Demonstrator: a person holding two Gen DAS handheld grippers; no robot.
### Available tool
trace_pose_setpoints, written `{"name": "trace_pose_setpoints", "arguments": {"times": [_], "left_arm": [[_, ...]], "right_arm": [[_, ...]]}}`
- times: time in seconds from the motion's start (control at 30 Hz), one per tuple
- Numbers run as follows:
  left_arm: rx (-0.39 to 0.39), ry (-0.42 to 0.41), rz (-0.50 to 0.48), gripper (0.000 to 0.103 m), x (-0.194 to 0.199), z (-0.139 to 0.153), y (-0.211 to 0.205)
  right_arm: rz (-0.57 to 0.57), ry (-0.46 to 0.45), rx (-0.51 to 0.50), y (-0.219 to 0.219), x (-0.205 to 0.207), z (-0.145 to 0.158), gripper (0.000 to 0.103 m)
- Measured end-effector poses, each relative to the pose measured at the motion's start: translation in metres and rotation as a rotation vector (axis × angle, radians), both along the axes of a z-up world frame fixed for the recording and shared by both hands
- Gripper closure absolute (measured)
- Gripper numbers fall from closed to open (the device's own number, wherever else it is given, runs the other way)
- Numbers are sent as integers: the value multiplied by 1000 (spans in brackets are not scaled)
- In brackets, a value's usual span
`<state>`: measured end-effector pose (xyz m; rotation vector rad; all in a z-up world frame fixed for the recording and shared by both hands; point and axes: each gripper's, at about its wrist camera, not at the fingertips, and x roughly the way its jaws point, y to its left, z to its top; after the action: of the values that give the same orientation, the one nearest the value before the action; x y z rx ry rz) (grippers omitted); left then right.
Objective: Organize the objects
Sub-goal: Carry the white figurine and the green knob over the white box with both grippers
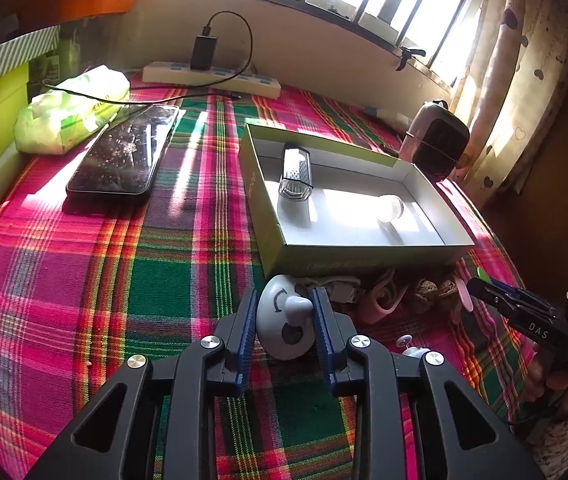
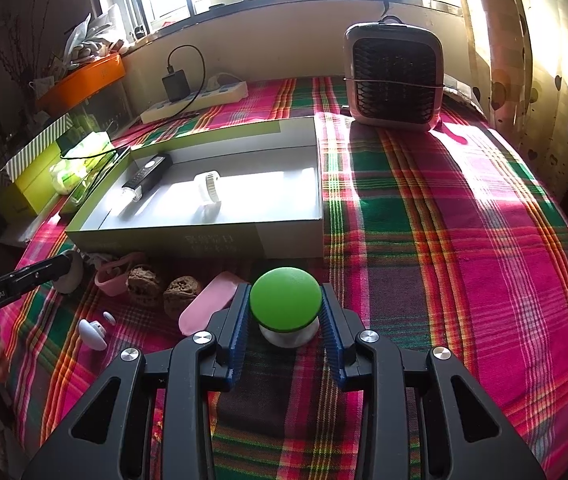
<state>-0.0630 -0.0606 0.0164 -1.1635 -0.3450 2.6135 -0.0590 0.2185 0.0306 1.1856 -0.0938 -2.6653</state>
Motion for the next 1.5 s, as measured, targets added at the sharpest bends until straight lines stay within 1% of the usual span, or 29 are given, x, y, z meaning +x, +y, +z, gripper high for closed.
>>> {"name": "trace_pose_setpoints", "arguments": {"times": [0.3,0.57,0.77,1.07,1.2,1.4,1.5], "left_arm": [[0,35,-13,78,0,15,3],[5,41,-33,78,-7,21,11],[1,69,-59,78,-14,33,19],[-6,67,-104,78,-37,36,33],[5,59,-110,78,-49,35,38],[-10,62,-125,78,-63,35,46],[-19,45,-126,78,-73,32,49]], "right_arm": [[-2,22,-4,1,1,9,68],[1,40,-6,2,-1,17,68],[6,56,-15,2,-8,26,68],[36,62,-25,-4,-26,35,68],[51,62,-27,-8,-39,38,68],[62,35,-42,-10,-60,34,68],[62,24,-45,-12,-70,32,68]]}}
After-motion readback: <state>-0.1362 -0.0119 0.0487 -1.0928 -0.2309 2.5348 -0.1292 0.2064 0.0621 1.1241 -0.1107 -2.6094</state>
